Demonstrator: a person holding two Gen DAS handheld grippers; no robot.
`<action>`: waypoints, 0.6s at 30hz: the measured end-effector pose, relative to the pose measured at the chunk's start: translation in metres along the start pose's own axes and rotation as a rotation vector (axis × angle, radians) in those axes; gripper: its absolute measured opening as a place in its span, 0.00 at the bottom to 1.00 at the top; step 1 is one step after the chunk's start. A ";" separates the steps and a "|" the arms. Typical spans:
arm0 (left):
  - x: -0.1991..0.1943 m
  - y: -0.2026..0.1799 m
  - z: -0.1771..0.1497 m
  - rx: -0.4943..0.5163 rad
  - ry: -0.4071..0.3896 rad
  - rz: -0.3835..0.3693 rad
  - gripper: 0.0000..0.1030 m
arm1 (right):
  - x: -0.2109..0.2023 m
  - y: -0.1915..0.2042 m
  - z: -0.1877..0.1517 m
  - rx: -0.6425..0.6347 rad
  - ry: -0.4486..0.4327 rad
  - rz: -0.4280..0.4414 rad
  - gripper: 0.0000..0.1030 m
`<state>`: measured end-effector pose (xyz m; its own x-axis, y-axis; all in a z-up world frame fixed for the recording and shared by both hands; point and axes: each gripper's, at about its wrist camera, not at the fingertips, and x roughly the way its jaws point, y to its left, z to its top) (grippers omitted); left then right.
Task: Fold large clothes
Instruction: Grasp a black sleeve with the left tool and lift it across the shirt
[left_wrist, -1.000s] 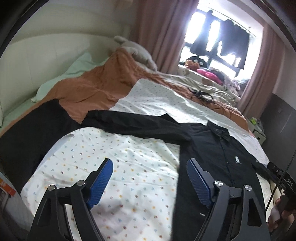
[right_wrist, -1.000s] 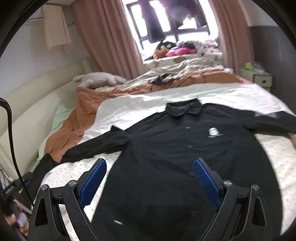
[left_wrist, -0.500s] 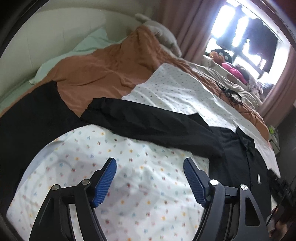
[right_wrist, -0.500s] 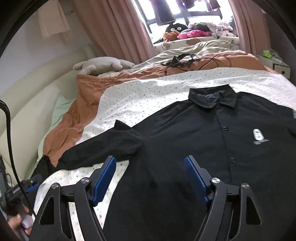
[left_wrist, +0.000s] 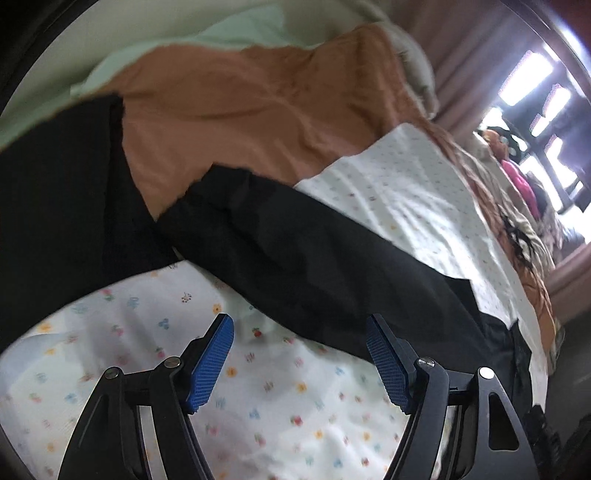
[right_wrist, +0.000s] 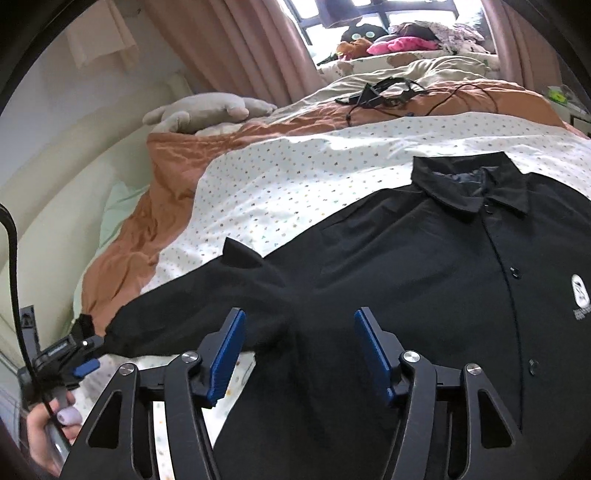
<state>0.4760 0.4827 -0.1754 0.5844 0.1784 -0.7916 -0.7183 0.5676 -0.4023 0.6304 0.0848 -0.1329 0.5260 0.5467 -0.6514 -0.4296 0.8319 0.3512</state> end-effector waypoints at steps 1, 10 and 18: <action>0.005 0.001 0.000 -0.008 0.007 0.006 0.73 | 0.006 -0.001 0.001 0.003 0.010 0.003 0.52; 0.039 0.013 0.020 -0.061 -0.008 0.038 0.62 | 0.051 -0.010 0.007 0.034 0.073 0.019 0.32; 0.031 0.027 0.051 -0.105 -0.067 0.011 0.09 | 0.081 -0.036 -0.006 0.170 0.169 0.093 0.14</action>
<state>0.4944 0.5446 -0.1871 0.5979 0.2397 -0.7649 -0.7582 0.4788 -0.4426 0.6846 0.0990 -0.2022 0.3535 0.6096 -0.7095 -0.3329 0.7908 0.5136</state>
